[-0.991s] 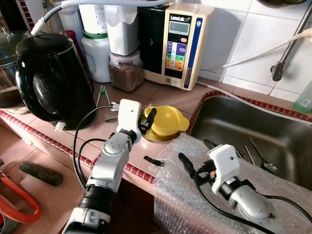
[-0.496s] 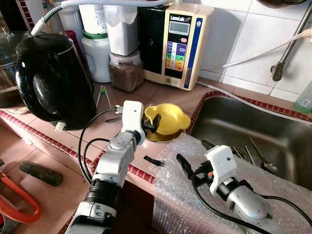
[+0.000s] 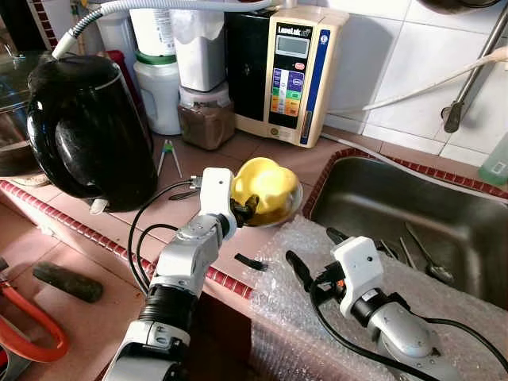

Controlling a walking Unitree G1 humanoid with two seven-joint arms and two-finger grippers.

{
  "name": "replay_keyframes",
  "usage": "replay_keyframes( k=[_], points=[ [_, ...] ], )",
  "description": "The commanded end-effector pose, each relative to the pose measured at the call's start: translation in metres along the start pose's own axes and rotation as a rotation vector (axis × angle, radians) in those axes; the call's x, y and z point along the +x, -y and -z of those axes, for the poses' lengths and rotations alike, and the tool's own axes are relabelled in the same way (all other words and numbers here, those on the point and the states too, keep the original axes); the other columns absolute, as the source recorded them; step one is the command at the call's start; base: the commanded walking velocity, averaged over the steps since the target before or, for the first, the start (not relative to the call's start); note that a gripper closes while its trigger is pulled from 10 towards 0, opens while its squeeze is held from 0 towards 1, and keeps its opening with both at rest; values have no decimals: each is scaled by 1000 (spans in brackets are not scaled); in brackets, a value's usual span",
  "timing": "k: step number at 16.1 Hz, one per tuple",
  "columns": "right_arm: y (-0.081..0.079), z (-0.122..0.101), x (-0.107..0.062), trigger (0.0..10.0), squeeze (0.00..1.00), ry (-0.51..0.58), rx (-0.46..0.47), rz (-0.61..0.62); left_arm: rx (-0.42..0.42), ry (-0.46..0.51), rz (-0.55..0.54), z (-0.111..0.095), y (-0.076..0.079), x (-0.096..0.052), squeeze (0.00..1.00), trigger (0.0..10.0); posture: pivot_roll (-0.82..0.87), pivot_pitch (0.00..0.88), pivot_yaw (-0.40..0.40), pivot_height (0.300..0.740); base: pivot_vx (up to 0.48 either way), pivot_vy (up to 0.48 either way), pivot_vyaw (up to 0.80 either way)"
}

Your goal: Kitchen organization

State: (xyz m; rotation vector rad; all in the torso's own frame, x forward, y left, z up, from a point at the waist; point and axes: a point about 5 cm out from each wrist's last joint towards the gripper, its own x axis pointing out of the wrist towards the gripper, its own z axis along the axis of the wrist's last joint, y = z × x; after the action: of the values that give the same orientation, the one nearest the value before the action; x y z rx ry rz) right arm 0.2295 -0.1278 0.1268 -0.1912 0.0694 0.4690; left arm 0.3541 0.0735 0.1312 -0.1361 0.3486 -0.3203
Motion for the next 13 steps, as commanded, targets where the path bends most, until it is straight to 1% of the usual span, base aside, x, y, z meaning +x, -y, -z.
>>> replay_keyframes(
  k=[1, 5, 9, 10, 11, 12, 13],
  points=[
    [1, -1, 0, 10000, 1000, 6, -11, 4, -44, -64, -10, 9, -1, 2, 0, 0, 27, 0, 24, 740, 0, 0, 0],
    [1, -1, 1, 10000, 1000, 6, -18, 3, -73, -73, -32, 9, -5, 2, 0, 0, 31, 0, 22, 740, 0, 0, 0],
    [2, 0, 2, 10000, 1000, 5, -19, 7, -68, -71, -45, 8, -7, 2, 0, 0, 32, 0, 24, 740, 0, 0, 0],
    [2, 0, 2, 10000, 1000, 5, -19, 9, -41, -62, -47, 7, -8, 2, 0, 0, 32, 0, 24, 740, 0, 0, 0],
    [2, 0, 2, 10000, 1000, 6, -18, 11, 2, -42, -50, 4, -9, 2, 0, 0, 32, 0, 24, 740, 0, 0, 0],
    [3, -2, 2, 10000, 1000, 20, -12, 16, 68, -2, -55, -1, -10, 1, 0, 0, 33, 0, 25, 740, 0, 0, 0],
    [3, -3, 2, 10000, 1000, 26, -9, 17, 97, 15, -58, -3, -11, 1, 0, 0, 33, 0, 25, 740, 0, 0, 0]
  ],
)
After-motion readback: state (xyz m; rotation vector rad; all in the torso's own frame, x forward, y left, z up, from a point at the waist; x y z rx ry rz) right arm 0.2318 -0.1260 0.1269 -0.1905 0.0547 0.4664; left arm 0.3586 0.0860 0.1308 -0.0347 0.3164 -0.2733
